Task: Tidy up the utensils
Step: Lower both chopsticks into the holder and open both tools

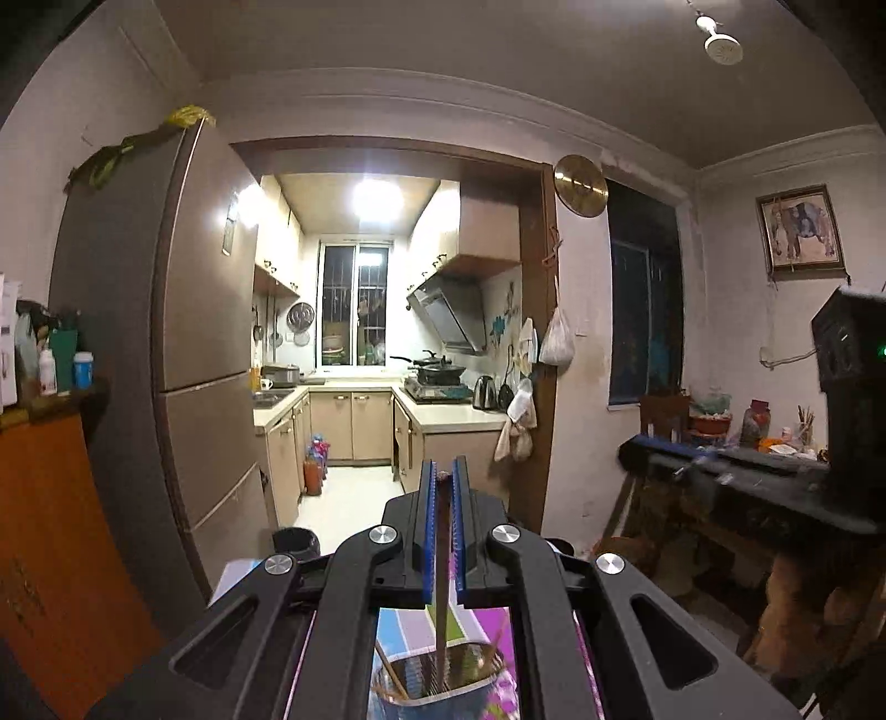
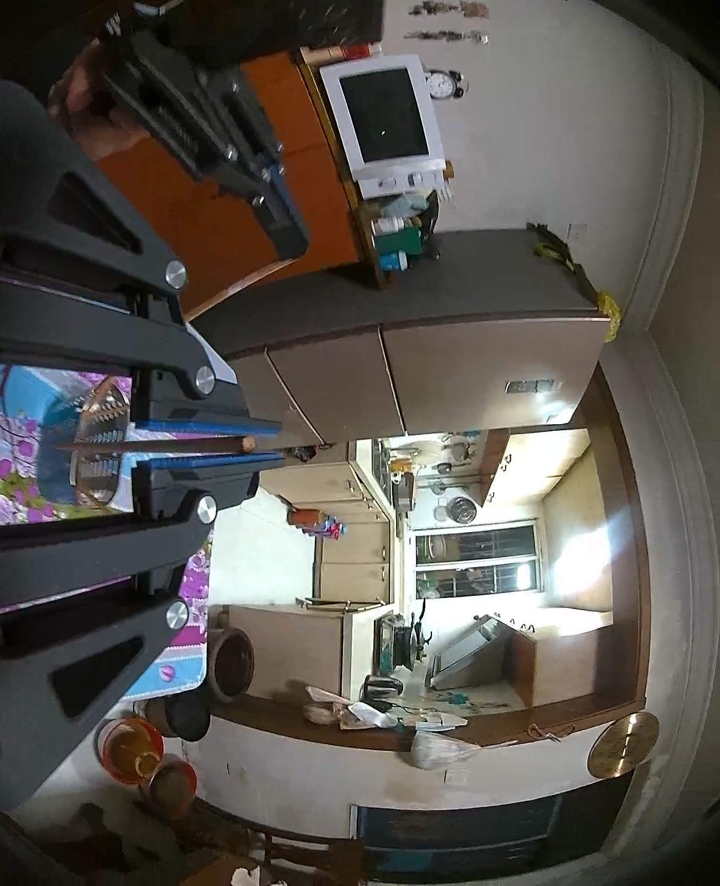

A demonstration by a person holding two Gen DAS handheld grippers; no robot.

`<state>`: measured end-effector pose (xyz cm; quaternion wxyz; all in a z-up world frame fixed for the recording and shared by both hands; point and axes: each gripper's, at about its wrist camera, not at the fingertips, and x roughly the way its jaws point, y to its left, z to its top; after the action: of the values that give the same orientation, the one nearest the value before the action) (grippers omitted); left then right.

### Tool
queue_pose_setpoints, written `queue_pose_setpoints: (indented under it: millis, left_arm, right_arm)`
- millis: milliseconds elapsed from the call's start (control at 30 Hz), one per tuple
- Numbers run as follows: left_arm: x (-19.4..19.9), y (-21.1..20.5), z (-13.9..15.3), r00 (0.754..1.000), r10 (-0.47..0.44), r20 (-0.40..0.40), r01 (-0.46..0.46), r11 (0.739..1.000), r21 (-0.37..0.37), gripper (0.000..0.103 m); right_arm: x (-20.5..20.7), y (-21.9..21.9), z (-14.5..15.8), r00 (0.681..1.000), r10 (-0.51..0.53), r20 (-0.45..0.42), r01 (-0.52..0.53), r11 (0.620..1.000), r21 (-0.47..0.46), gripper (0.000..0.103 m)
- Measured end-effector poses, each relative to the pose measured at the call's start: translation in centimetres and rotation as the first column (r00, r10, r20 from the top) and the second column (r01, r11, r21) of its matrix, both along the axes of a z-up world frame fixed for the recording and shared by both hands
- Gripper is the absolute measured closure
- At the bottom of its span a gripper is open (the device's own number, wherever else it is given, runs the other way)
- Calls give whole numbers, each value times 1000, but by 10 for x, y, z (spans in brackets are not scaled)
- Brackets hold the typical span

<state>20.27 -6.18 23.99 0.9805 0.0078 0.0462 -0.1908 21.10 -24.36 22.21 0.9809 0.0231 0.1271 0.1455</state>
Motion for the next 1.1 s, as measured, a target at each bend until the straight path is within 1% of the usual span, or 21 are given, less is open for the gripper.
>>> queue_pose_setpoints:
  millis: [100,233,367,533,600,700,833,933,967,1033,1100]
  left_arm:
    - [21,-6,3,1000,-3,-13,3,1000,0,97]
    - [52,-13,-11,998,1,-64,0,1000,24,97]
    - [85,-23,-39,991,18,-134,-8,997,72,97]
    - [114,-23,-71,976,24,-217,-4,996,90,97]
    - [124,-21,-84,963,15,-269,9,996,85,97]
    - [134,-19,-98,945,15,-327,15,996,88,97]
    - [145,-13,-107,920,22,-391,11,997,81,97]
    - [157,-12,-116,894,20,-447,23,996,89,97]
    - [162,-11,-120,887,37,-460,7,996,93,97]
    - [169,-8,-124,872,25,-490,13,997,75,97]
    - [174,-4,-126,862,32,-505,-3,998,57,97]
  right_arm:
    - [26,4,-3,999,-23,-30,23,1000,-9,98]
    - [64,11,-18,995,-42,-95,41,999,-16,98]
    - [91,16,-39,986,-66,-154,63,998,-28,98]
    - [118,18,-65,971,-69,-231,66,998,-22,98]
    - [124,21,-72,966,-74,-246,69,997,-29,98]
    - [134,24,-82,955,-60,-289,58,998,-17,98]
    - [139,30,-86,951,-56,-305,53,998,-20,98]
    - [145,33,-87,947,-63,-316,57,998,-31,98]
    - [147,35,-88,943,-61,-326,52,998,-38,98]
    - [153,38,-88,937,-76,-341,64,997,-49,98]
    - [159,39,-89,933,-88,-349,74,996,-52,98]
